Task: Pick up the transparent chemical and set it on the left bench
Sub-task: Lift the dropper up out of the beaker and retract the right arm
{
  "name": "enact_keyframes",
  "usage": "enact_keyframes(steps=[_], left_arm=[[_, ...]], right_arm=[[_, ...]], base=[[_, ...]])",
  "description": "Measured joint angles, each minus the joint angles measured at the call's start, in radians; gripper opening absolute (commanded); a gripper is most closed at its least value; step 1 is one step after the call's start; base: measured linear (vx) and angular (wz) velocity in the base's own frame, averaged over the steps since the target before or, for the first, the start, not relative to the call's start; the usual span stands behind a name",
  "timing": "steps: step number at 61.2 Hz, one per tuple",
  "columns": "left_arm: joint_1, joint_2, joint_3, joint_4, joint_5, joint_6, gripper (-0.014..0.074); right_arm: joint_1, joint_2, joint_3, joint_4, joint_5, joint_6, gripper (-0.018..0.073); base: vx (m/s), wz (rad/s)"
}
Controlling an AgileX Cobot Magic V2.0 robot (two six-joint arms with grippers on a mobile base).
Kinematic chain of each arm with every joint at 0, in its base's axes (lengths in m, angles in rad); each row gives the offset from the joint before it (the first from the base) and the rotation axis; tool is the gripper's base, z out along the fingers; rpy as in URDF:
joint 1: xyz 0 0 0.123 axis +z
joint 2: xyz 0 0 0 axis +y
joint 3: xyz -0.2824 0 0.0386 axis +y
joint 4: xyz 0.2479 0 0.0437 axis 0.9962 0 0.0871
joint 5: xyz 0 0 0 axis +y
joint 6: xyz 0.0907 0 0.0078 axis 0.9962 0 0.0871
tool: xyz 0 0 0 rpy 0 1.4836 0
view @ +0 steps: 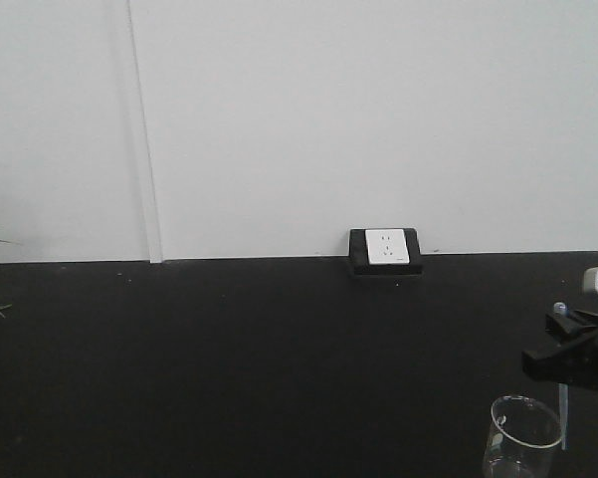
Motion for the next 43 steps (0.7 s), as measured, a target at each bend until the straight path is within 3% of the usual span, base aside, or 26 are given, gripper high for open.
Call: enact_keyframes(steps=[24, 43], left_arm=[[0.000, 0.000, 0.000, 0.000, 0.000, 0.000, -0.0003], [0.000, 0.000, 0.000, 0.000, 0.000, 0.000, -0.0003]], right_arm=[[0.055, -0.578, 0.358, -0.004, 0.026, 0.024, 0.0086], [0.055, -0.805, 0.501, -0.004, 0.050, 0.024, 0.0086]], base=[[0.00, 0.00], [0.00, 0.00]])
